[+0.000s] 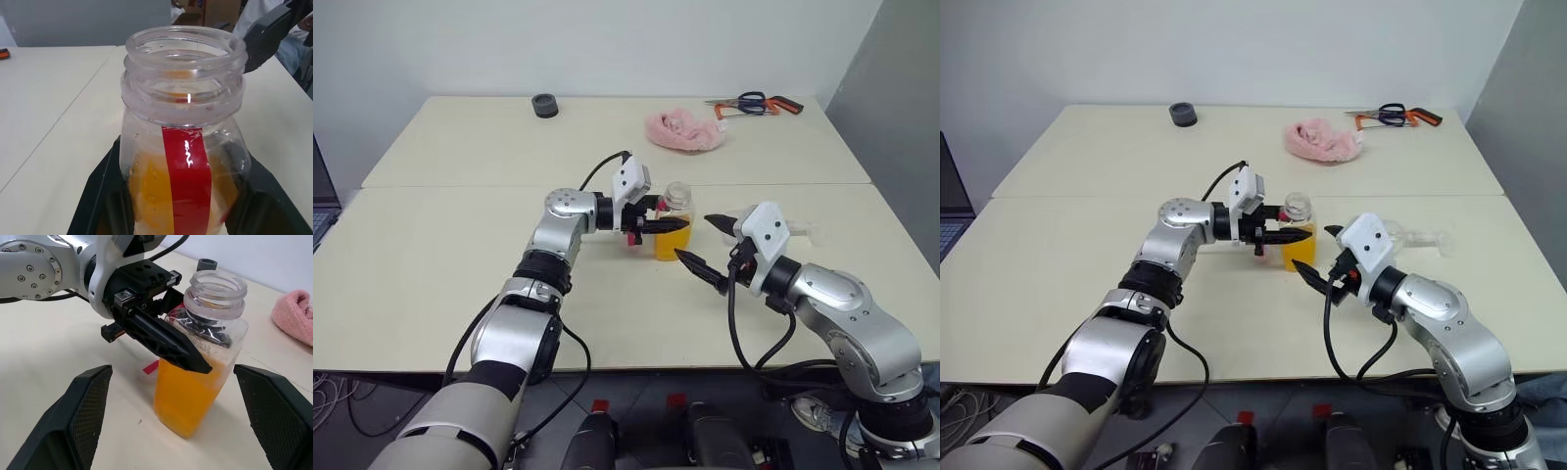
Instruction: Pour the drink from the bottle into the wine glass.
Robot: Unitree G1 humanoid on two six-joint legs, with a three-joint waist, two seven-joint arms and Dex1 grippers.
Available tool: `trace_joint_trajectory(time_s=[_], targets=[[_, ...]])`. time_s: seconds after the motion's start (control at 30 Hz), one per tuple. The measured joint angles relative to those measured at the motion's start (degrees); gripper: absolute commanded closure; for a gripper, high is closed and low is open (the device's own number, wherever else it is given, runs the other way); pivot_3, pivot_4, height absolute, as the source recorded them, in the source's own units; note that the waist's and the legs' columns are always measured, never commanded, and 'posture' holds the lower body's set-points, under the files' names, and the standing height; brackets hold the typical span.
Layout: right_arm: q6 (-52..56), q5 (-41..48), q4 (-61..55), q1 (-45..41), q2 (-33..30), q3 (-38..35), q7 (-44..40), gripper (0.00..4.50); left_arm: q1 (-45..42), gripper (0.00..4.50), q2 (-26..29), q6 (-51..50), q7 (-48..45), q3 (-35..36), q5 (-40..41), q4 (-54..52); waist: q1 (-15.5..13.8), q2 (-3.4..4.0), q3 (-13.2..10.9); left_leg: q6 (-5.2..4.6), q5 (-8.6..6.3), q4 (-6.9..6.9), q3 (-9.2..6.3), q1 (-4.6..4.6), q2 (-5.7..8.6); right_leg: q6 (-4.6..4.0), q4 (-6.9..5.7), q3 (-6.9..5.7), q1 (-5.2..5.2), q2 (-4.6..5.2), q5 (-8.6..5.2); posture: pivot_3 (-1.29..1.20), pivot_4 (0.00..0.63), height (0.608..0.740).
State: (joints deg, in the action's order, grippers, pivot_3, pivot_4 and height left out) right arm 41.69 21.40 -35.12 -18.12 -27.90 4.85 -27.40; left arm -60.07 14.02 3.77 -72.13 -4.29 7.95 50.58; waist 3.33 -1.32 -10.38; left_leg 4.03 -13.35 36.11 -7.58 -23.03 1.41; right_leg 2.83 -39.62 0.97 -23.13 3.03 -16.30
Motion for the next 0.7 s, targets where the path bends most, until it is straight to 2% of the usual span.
trace_joint_trajectory(time_s=[0.2, 0.3, 0.7], targets=[[0.0, 0.3, 0.0, -0.4, 0.6, 0.9, -0.5, 0.26, -2.0, 2.73, 0.7, -1.0, 2.8, 2.1, 0.4, 1.0, 0.1, 0.00, 0.0, 0.00, 0.00, 0.00, 0.00, 0.01, -0.01, 0.00, -0.01, 0.00, 0.00, -0.01, 0.00, 0.00, 0.150, 0.740], [0.2, 0.6, 0.0, -1.0, 1.5, 1.1, -0.9, 0.26, -3.1, 2.73, 2.9, -1.1, 5.0, 3.3, 0.6, 2.6, 0.3, 0.00, 0.0, 0.00, 0.00, -0.01, 0.00, 0.02, -0.02, 0.00, -0.01, 0.00, -0.01, -0.01, 0.00, 0.00, 0.150, 0.740], [1.4, -0.1, 5.5, -9.3, 7.1, 8.9, -0.9, 0.26, -5.3, 2.73, 12.3, 0.8, 22.8, 9.2, -1.2, 13.5, 0.3, -0.01, 0.0, 0.01, 0.00, -0.01, -0.06, 0.01, -0.01, 0.00, -0.02, -0.05, -0.03, -0.01, 0.00, 0.00, 0.150, 0.740]])
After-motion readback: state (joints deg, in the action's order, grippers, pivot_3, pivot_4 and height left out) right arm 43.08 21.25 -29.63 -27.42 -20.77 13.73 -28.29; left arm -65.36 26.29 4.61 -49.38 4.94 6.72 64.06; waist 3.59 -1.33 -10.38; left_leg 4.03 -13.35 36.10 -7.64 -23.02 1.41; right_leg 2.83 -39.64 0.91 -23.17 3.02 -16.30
